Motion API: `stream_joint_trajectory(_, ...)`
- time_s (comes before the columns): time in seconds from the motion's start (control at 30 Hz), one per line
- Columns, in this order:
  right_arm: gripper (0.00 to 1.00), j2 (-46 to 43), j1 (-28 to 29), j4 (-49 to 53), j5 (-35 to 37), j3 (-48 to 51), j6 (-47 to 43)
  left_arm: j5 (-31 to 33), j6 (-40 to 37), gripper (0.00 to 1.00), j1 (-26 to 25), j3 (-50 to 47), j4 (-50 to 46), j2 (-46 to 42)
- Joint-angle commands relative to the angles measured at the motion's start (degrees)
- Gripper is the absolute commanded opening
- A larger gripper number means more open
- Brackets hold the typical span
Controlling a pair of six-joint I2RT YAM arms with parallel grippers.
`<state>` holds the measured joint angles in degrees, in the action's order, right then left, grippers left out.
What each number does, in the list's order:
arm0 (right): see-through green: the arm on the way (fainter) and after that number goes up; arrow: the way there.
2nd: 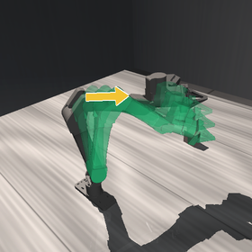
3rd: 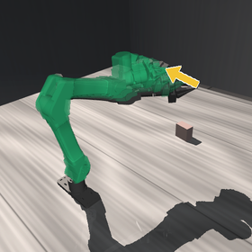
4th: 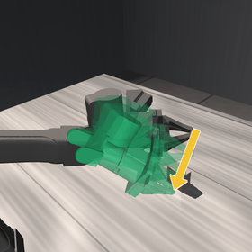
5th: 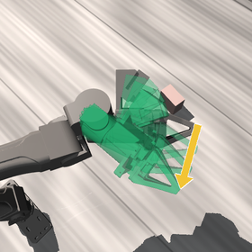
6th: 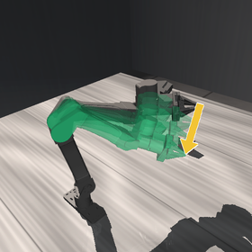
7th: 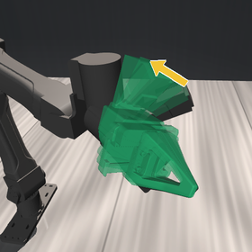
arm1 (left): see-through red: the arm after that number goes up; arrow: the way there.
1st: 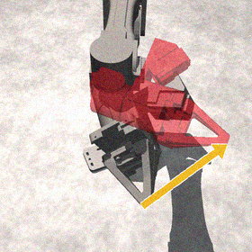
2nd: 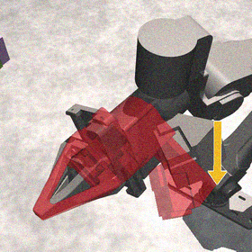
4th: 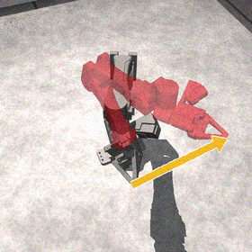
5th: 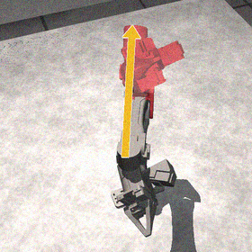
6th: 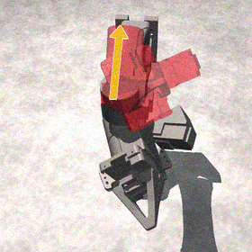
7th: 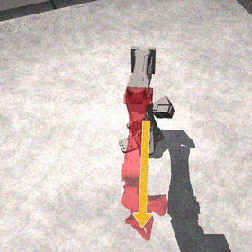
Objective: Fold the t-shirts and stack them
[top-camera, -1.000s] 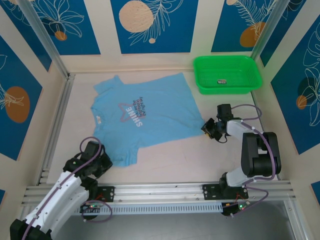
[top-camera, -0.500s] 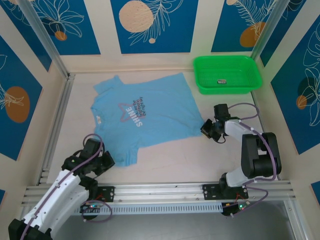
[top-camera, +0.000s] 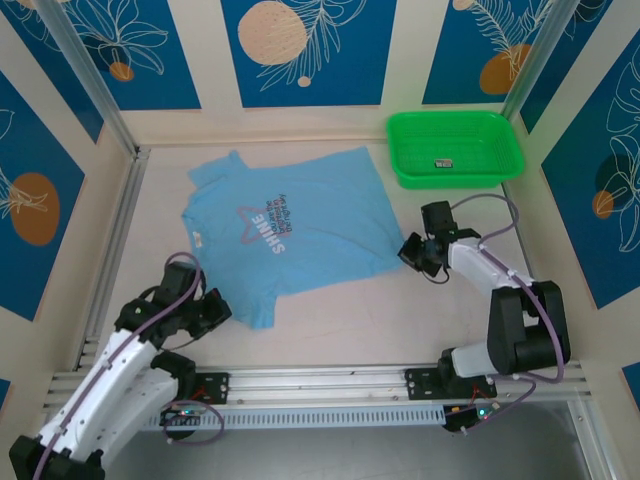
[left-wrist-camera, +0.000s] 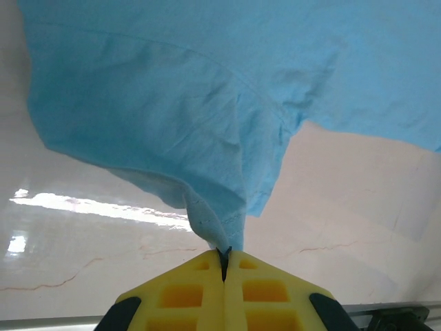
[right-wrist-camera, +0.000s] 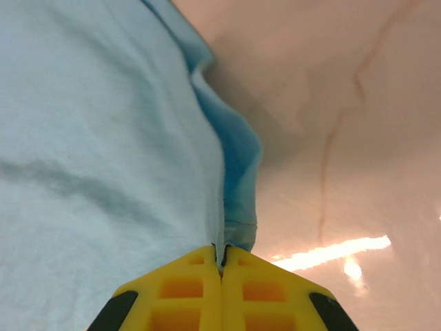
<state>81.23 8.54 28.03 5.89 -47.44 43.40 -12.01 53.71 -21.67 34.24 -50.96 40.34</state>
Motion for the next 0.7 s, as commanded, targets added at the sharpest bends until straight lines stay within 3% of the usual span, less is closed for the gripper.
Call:
stream_joint_trajectory(0.0,0.00,4.89,1.63,3.10,3.62,-7.85,-2.09,2.54,-5.27,0.00,0.47,7.48,3.83,7.26)
stream_joint_trajectory(0.13,0.00,12.77,2.87,5.79,6.21,-16.37,-3.72,4.34,-10.15,0.00,3.44,16.18,4.23,16.22)
stream_joint_trajectory(0.37,0.00,24.71,3.24,10.22,7.64,-30.56,-5.75,0.01,-14.23,0.00,14.40,26.56,5.59,30.54)
stream_joint_trajectory(0.67,0.00,31.65,3.70,13.37,9.69,-39.90,-6.63,-2.24,-15.07,0.00,23.07,35.31,5.75,45.47)
